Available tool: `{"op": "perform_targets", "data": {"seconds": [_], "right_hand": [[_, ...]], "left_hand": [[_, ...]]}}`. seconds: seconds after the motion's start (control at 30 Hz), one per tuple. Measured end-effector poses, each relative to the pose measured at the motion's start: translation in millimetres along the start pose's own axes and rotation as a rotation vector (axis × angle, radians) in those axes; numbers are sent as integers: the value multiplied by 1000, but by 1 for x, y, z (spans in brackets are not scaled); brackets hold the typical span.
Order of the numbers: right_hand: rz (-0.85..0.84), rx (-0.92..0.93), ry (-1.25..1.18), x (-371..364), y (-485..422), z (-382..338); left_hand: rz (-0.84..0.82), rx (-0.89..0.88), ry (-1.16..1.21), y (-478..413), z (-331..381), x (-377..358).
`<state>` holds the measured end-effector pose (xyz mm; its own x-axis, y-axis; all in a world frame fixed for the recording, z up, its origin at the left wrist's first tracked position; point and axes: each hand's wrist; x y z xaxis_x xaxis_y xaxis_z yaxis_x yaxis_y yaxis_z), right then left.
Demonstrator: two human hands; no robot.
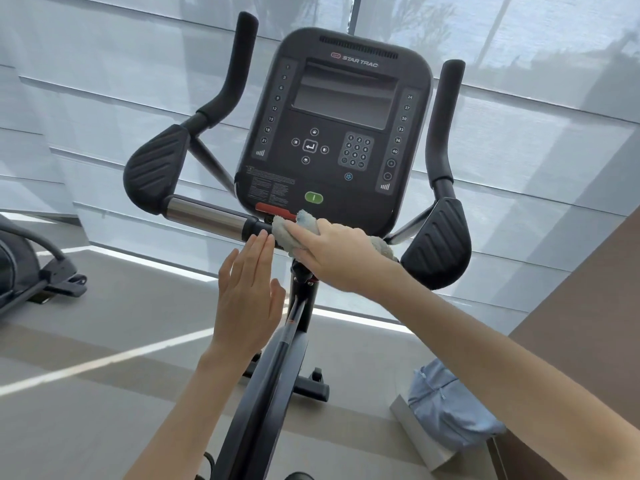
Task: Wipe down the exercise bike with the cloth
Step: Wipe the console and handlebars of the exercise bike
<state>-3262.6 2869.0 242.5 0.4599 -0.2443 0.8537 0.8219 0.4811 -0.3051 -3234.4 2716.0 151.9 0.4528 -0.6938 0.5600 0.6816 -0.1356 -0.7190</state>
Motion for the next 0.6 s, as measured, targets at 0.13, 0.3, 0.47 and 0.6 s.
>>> {"op": "perform_targets", "data": {"seconds": [0.13, 0.3, 0.47, 0.6], "right_hand": [[141, 51, 314, -18, 40, -1], [367, 15, 359, -21, 82, 34], [363, 39, 467, -18, 104, 54], [330, -21, 458, -20, 94, 45]], "left_hand": [[-9, 11, -13, 1, 5, 0], [-45, 18, -40, 5, 11, -4], [-77, -4, -102, 3, 15, -8], [-113, -18, -140, 1, 16, -10]]}}
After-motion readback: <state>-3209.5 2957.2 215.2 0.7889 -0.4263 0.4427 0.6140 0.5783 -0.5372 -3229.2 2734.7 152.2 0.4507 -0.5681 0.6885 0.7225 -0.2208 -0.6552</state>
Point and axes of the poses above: each hand's wrist, its own y-axis away from the middle knuckle, its own x-axis out of the back of the hand, z = x × y, and after that the axes turned 13 degrees about y, right-handed
